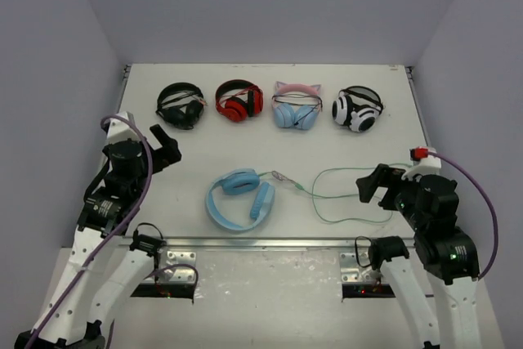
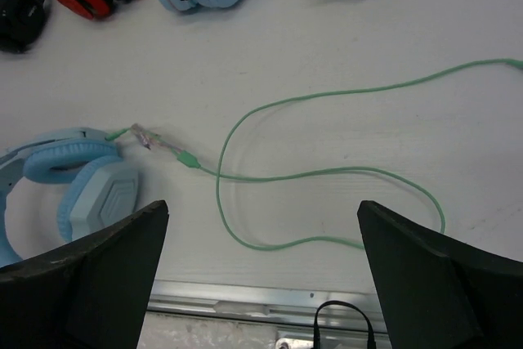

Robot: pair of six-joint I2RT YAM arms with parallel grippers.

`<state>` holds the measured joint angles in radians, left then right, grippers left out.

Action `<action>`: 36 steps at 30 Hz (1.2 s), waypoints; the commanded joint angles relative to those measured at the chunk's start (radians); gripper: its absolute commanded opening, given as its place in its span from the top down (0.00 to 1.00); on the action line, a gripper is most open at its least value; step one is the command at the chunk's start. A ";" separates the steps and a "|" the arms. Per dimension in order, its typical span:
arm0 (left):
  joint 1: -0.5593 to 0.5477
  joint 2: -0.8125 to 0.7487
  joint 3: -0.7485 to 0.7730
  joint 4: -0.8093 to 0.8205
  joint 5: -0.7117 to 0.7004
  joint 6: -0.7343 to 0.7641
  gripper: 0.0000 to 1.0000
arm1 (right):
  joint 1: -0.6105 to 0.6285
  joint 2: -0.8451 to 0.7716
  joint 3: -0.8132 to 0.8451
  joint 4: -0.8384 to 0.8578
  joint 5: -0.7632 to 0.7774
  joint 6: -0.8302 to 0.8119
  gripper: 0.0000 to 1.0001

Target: Wrap the headphones

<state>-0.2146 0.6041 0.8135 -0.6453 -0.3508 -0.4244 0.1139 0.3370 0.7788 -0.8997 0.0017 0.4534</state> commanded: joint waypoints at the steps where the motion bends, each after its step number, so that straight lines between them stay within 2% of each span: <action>1: -0.006 0.019 0.042 0.006 0.064 -0.042 0.00 | 0.003 0.008 0.059 0.008 0.047 -0.016 0.01; 3: -0.009 0.020 0.044 0.021 0.169 -0.051 0.00 | 0.001 -0.006 0.066 0.005 0.050 -0.018 0.01; 5: -0.009 0.032 0.062 -0.003 0.188 -0.062 0.00 | 0.003 -0.019 0.077 0.011 0.011 -0.033 0.01; 8: -0.009 0.089 0.111 -0.098 0.151 -0.109 0.00 | 0.003 -0.053 0.076 0.031 -0.026 -0.035 0.01; 12: -0.040 0.167 0.130 -0.161 0.112 -0.181 0.00 | 0.003 0.000 0.077 0.015 -0.066 -0.019 0.01; 15: -0.196 0.203 0.136 -0.163 0.023 -0.305 0.00 | 0.003 0.083 0.073 0.008 -0.103 -0.002 0.01; 16: -0.353 0.230 0.150 -0.218 -0.035 -0.429 0.00 | 0.003 0.109 0.071 0.013 -0.118 0.008 0.01; 17: -0.570 0.303 0.198 -0.343 -0.215 -0.515 0.00 | 0.003 0.117 0.068 0.027 -0.126 0.011 0.01; 18: -0.685 0.340 0.225 -0.429 -0.314 -0.625 0.00 | 0.001 0.122 0.066 0.036 -0.137 0.010 0.01; 19: -0.794 0.386 0.283 -0.548 -0.467 -0.919 0.00 | 0.003 0.123 0.066 0.044 -0.146 0.010 0.01; 20: -0.875 0.469 0.298 -0.651 -0.497 -1.053 0.00 | 0.003 0.123 0.068 0.050 -0.143 0.011 0.01; 21: -0.929 0.496 0.293 -0.672 -0.496 -1.074 0.00 | 0.003 0.123 0.074 0.047 -0.143 0.011 0.01; 25: -1.003 0.597 0.147 -0.648 -0.403 -1.235 0.00 | 0.003 0.125 0.086 0.032 -0.141 -0.007 0.01; 28: -1.022 0.641 0.116 -0.654 -0.395 -1.254 0.00 | 0.003 0.122 0.086 0.024 -0.138 -0.027 0.01; 31: -1.023 0.614 0.084 -0.660 -0.404 -1.243 0.00 | 0.006 0.119 0.080 0.036 -0.143 -0.028 0.01; 36: -1.020 0.560 -0.032 -0.524 -0.355 -1.234 0.00 | 0.006 0.120 0.056 0.067 -0.175 -0.018 0.01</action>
<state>-1.2301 1.1984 0.8429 -1.2385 -0.7170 -1.6199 0.1139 0.4583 0.8345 -0.8959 -0.1478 0.4450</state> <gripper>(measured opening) 1.000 0.992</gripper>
